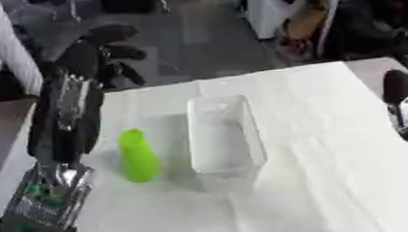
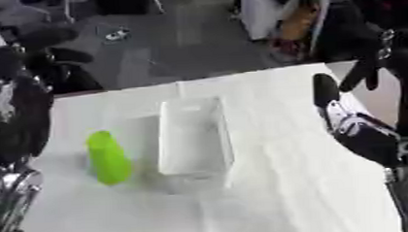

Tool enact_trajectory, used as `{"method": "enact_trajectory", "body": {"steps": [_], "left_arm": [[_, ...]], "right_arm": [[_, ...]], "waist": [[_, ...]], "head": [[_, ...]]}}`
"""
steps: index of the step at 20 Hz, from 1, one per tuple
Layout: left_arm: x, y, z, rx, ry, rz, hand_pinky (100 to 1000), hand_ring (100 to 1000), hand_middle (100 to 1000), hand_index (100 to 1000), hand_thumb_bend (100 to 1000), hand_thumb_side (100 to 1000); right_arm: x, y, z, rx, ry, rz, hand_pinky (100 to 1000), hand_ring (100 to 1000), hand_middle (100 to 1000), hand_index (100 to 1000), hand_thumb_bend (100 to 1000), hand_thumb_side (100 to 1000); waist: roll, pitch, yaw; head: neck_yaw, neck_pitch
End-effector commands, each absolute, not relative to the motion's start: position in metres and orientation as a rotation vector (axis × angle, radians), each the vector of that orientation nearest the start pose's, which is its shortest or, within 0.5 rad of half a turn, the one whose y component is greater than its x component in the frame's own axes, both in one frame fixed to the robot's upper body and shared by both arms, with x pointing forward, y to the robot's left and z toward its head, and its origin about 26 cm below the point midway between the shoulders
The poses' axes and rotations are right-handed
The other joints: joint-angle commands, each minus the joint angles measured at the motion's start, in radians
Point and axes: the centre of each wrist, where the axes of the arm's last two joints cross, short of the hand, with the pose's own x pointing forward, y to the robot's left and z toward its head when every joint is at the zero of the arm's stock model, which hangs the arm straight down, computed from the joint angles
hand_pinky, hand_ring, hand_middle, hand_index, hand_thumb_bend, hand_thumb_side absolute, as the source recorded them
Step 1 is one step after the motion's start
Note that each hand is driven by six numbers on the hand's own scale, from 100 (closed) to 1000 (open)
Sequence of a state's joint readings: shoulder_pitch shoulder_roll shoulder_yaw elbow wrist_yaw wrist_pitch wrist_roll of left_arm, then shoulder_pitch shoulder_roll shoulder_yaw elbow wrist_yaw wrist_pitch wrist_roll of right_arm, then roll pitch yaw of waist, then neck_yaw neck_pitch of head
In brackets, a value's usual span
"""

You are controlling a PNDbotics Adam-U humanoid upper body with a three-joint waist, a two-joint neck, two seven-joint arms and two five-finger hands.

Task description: Pick up objects on the table and place them in the box.

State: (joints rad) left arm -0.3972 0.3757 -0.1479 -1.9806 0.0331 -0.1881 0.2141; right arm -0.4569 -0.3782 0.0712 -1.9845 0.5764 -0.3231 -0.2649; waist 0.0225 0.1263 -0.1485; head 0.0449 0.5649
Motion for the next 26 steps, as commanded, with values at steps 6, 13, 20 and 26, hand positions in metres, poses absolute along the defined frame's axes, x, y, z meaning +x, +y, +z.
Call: {"method": "enact_trajectory", "body": {"steps": [6, 13, 20, 26], "left_arm": [[0.305, 0.225, 0.224, 0.076, -2.568, -0.319, 475, 630, 754, 787, 222, 922], [0.311, 0.255, 0.23, 0.536, -2.401, -0.618, 551, 711, 843, 912, 253, 969], [0.342, 0.296, 0.236, 0.87, -2.124, -0.977, 388, 711, 849, 881, 251, 939], [0.361, 0.322, 0.237, 1.001, -1.945, -1.157, 611, 745, 858, 860, 266, 972]], "right_arm": [[0.308, -0.236, 0.249, 0.9, 3.093, -0.698, 137, 303, 298, 358, 326, 453], [0.308, -0.241, 0.248, 0.945, 3.095, -0.662, 136, 301, 297, 358, 326, 452], [0.308, -0.242, 0.246, 0.948, 3.098, -0.688, 135, 301, 298, 358, 323, 453], [0.308, -0.241, 0.245, 0.939, 3.102, -0.715, 135, 302, 298, 358, 320, 454]], "waist": [[-0.004, -0.016, 0.001], [0.001, -0.018, 0.001], [0.011, -0.025, 0.001], [0.018, -0.03, -0.002]], "head": [[0.002, -0.004], [-0.022, 0.0], [-0.013, 0.006], [-0.01, 0.003]]}}
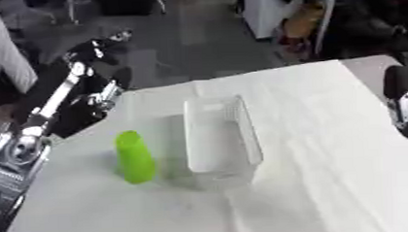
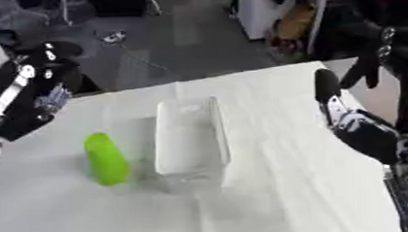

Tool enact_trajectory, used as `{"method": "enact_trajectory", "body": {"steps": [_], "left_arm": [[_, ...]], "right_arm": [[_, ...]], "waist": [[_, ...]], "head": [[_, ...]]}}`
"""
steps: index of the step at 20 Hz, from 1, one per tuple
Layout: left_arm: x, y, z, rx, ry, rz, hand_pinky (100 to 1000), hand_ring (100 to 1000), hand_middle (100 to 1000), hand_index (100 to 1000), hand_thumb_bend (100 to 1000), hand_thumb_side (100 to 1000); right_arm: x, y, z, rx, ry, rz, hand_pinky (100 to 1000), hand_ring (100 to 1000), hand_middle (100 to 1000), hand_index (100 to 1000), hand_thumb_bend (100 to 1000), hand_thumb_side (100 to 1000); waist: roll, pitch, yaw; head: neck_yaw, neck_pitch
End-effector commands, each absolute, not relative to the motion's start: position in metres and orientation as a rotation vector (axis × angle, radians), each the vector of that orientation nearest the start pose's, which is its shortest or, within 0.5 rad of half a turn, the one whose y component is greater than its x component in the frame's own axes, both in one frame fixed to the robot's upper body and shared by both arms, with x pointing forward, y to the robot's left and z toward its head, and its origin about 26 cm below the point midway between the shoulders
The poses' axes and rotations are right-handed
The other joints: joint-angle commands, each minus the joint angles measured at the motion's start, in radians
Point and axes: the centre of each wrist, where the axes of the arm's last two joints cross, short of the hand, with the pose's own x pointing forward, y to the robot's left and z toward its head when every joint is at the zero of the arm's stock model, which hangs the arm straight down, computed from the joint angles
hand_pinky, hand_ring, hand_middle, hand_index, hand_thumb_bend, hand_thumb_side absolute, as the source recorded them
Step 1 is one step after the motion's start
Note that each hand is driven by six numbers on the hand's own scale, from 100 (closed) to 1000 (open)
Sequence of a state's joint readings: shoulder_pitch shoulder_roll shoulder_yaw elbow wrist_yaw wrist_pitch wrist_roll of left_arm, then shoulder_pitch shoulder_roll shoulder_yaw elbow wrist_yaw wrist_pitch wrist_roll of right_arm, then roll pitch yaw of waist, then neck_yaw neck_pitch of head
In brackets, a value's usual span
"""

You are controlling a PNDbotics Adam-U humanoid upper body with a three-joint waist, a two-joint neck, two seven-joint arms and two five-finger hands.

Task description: Pick up objects on the table and place them in the box.

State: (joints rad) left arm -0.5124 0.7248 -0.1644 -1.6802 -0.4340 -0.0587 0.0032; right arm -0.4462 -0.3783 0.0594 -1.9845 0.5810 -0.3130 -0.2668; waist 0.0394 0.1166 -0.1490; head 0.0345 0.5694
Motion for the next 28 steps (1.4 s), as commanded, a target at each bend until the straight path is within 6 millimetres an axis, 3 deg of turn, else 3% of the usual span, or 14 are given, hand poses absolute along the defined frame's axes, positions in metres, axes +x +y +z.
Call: {"method": "enact_trajectory", "body": {"steps": [1, 4, 5, 8, 9, 12, 15, 17, 19, 23, 28], "left_arm": [[0.363, 0.325, 0.236, 1.019, -1.91, -1.182, 611, 745, 858, 860, 266, 972], [0.372, 0.336, 0.231, 1.058, -1.765, -1.268, 704, 770, 865, 854, 291, 973], [0.375, 0.339, 0.229, 1.063, -1.717, -1.294, 696, 768, 865, 854, 285, 977], [0.382, 0.348, 0.224, 1.07, -1.586, -1.367, 783, 792, 878, 868, 372, 935], [0.384, 0.35, 0.223, 1.069, -1.535, -1.394, 773, 788, 875, 863, 362, 938], [0.393, 0.359, 0.221, 1.055, -1.366, -1.462, 883, 816, 892, 891, 438, 906], [0.403, 0.365, 0.221, 1.016, -1.195, -1.5, 896, 833, 914, 908, 486, 884], [0.409, 0.368, 0.219, 0.983, -1.105, -1.508, 866, 836, 920, 914, 502, 871], [0.415, 0.371, 0.215, 0.927, -1.043, -1.5, 717, 829, 935, 939, 543, 826], [0.423, 0.376, 0.205, 0.822, -0.955, -1.477, 556, 809, 947, 958, 573, 784], [0.431, 0.375, 0.196, 0.75, -0.89, -1.454, 492, 801, 933, 966, 574, 780]], "right_arm": [[0.308, -0.241, 0.244, 0.937, 3.102, -0.718, 135, 302, 298, 358, 320, 454], [0.308, -0.24, 0.244, 0.931, 3.104, -0.727, 134, 302, 298, 358, 319, 455], [0.308, -0.24, 0.244, 0.928, 3.105, -0.729, 134, 302, 298, 358, 319, 455], [0.308, -0.24, 0.244, 0.922, 3.105, -0.736, 134, 302, 298, 359, 317, 456], [0.308, -0.24, 0.244, 0.92, 3.105, -0.739, 134, 302, 298, 359, 317, 456], [0.308, -0.239, 0.244, 0.915, 3.106, -0.747, 134, 302, 298, 359, 316, 457], [0.308, -0.239, 0.243, 0.909, 3.108, -0.759, 134, 302, 298, 359, 312, 458], [0.308, -0.239, 0.243, 0.907, 3.109, -0.763, 134, 302, 298, 359, 315, 457], [0.308, -0.239, 0.243, 0.905, 3.11, -0.765, 134, 302, 298, 359, 315, 457], [0.308, -0.238, 0.243, 0.9, 3.11, -0.77, 134, 302, 298, 359, 314, 457], [0.308, -0.238, 0.243, 0.894, 3.11, -0.775, 133, 302, 298, 359, 313, 457]], "waist": [[0.002, -0.021, -0.002], [0.004, -0.022, -0.004], [0.004, -0.023, -0.004], [0.005, -0.024, -0.006], [0.005, -0.024, -0.006], [0.006, -0.025, -0.007], [0.006, -0.026, -0.007], [0.006, -0.027, -0.007], [0.005, -0.027, -0.008], [0.006, -0.026, -0.01], [0.005, -0.026, -0.013]], "head": [[0.0, -0.002], [-0.007, -0.005], [-0.008, -0.006], [-0.008, -0.009], [-0.008, -0.009], [-0.007, -0.009], [-0.003, -0.012], [0.0, -0.014], [0.001, -0.015], [0.0, -0.016], [0.001, -0.015]]}}
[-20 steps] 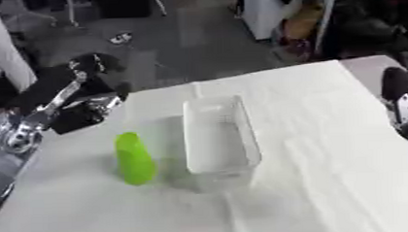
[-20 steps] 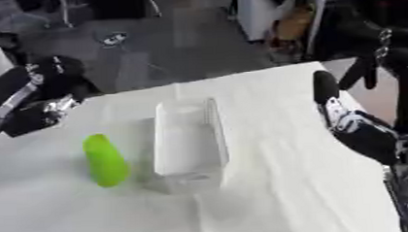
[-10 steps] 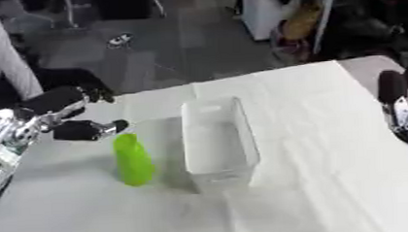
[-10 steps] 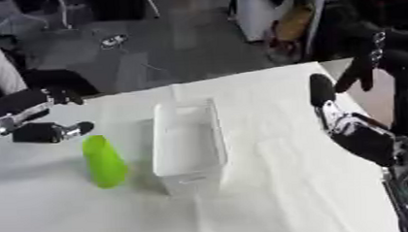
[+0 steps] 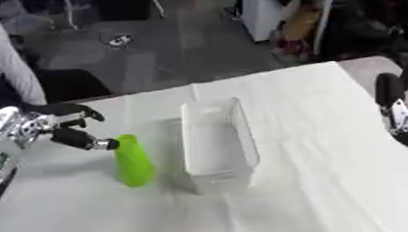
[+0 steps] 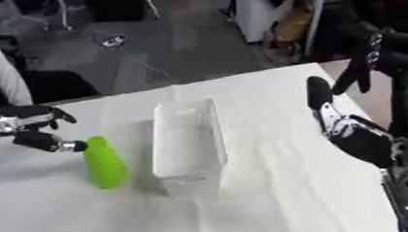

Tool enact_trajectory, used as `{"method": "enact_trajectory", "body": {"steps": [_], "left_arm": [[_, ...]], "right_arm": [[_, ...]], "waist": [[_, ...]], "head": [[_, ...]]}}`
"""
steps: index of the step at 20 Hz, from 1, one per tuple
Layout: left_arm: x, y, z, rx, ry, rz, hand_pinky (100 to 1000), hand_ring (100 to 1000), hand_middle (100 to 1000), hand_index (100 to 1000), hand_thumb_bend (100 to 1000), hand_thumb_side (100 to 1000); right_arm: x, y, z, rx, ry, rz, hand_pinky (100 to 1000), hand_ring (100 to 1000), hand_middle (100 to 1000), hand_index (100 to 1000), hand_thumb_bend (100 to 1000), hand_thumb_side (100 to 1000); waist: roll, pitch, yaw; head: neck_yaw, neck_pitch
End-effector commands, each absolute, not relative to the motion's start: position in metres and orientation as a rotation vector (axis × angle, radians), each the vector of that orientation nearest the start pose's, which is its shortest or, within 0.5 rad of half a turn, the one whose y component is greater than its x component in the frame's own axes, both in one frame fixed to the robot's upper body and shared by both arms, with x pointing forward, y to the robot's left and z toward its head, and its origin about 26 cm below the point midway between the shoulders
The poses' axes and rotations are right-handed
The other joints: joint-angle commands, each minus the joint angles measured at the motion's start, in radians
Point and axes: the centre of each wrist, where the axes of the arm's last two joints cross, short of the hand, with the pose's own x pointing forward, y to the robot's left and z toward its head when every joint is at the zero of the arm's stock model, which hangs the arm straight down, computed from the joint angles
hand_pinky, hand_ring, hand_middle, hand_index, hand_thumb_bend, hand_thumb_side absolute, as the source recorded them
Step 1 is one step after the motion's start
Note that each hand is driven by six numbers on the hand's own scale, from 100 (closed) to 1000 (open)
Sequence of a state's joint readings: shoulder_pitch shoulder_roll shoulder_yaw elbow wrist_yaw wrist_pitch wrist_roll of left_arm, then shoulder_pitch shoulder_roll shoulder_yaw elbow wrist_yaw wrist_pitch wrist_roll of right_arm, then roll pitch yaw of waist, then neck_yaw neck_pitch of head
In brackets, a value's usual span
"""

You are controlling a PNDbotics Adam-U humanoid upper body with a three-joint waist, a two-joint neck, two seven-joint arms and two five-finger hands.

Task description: Pick up objects on the table and place them in the box.

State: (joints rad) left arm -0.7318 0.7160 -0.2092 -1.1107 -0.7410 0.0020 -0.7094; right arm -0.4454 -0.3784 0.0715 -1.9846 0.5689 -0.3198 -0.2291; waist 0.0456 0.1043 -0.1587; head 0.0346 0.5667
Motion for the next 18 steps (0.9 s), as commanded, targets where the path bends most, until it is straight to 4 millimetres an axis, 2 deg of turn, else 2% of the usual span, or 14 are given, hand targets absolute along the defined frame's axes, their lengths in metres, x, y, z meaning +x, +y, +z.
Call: {"method": "enact_trajectory", "body": {"steps": [1, 6, 16, 18], "left_arm": [[0.432, 0.375, 0.195, 0.735, -0.884, -1.452, 484, 802, 932, 967, 577, 778], [0.437, 0.37, 0.191, 0.67, -0.885, -1.451, 456, 794, 935, 975, 587, 762], [0.443, 0.359, 0.196, 0.613, -0.907, -1.469, 458, 803, 957, 990, 609, 739], [0.444, 0.356, 0.197, 0.597, -0.911, -1.479, 519, 830, 964, 993, 613, 725]], "right_arm": [[0.308, -0.238, 0.243, 0.893, 3.111, -0.776, 133, 302, 298, 359, 313, 457], [0.308, -0.237, 0.243, 0.889, 3.111, -0.779, 133, 302, 298, 359, 313, 457], [0.308, -0.236, 0.244, 0.879, 3.112, -0.784, 134, 302, 298, 359, 311, 455], [0.308, -0.236, 0.244, 0.876, 3.113, -0.785, 134, 302, 298, 359, 311, 455]], "waist": [[-0.001, -0.013, -0.004], [0.0, -0.013, -0.007], [0.001, -0.016, -0.012], [0.002, -0.016, -0.014]], "head": [[0.001, -0.014], [0.002, -0.016], [0.007, -0.034], [0.009, -0.039]]}}
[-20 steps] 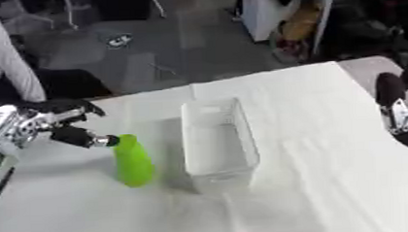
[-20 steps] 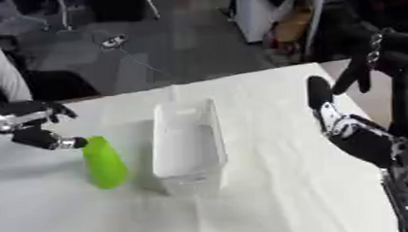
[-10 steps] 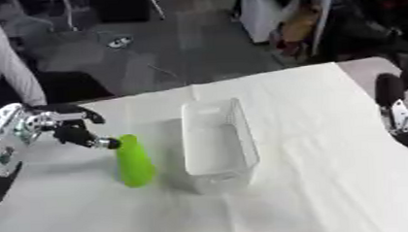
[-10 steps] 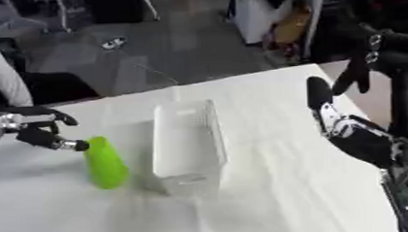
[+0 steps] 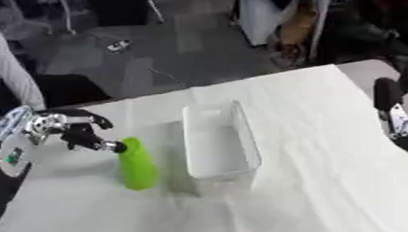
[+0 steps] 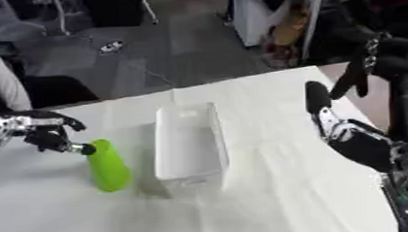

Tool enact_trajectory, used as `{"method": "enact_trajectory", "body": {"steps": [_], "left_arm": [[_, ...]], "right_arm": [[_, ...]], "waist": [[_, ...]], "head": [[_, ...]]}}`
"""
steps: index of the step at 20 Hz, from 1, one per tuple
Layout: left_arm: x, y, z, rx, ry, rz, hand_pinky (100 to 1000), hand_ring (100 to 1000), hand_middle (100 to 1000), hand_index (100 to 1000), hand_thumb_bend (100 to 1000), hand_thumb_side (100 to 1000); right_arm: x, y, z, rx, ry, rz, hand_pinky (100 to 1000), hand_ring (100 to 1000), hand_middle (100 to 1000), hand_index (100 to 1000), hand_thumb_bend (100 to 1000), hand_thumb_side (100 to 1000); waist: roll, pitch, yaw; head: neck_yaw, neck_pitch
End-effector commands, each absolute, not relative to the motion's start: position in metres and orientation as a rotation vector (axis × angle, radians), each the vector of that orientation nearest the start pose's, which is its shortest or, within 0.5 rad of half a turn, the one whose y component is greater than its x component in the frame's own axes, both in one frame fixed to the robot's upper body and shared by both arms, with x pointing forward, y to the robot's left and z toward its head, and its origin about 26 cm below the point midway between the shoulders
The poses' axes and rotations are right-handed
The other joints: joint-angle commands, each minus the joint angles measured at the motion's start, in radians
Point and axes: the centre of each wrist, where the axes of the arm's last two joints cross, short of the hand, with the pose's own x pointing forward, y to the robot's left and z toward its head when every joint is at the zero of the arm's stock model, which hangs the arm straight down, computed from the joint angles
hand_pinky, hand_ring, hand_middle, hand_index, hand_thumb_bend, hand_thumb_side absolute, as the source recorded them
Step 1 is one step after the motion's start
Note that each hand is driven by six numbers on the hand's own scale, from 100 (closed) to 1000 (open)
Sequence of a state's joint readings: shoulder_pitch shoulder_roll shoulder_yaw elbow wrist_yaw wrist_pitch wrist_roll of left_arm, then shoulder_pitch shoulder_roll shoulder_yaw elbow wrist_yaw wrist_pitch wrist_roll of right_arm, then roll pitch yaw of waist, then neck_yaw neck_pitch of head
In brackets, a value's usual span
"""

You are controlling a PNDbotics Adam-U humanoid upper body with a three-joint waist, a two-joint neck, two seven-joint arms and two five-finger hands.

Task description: Pick up objects on the table and place them in the box.

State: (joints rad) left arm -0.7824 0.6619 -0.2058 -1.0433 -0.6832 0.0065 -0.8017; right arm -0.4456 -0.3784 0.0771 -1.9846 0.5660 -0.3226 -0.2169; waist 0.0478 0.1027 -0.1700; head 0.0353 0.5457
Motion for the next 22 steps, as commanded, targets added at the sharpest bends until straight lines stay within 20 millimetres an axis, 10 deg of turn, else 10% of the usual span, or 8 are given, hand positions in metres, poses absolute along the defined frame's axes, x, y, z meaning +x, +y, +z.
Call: {"method": "enact_trajectory", "body": {"steps": [1, 22], "left_arm": [[0.444, 0.354, 0.198, 0.589, -0.915, -1.483, 543, 851, 970, 996, 611, 723], [0.452, 0.331, 0.2, 0.495, -0.902, -1.58, 580, 894, 1000, 1000, 640, 605]], "right_arm": [[0.308, -0.235, 0.244, 0.874, 3.113, -0.786, 133, 302, 298, 359, 311, 455], [0.308, -0.233, 0.245, 0.854, 3.113, -0.787, 134, 302, 298, 359, 308, 454]], "waist": [[0.0, -0.014, -0.003], [0.005, -0.013, -0.016]], "head": [[0.009, -0.02], [0.008, -0.015]]}}
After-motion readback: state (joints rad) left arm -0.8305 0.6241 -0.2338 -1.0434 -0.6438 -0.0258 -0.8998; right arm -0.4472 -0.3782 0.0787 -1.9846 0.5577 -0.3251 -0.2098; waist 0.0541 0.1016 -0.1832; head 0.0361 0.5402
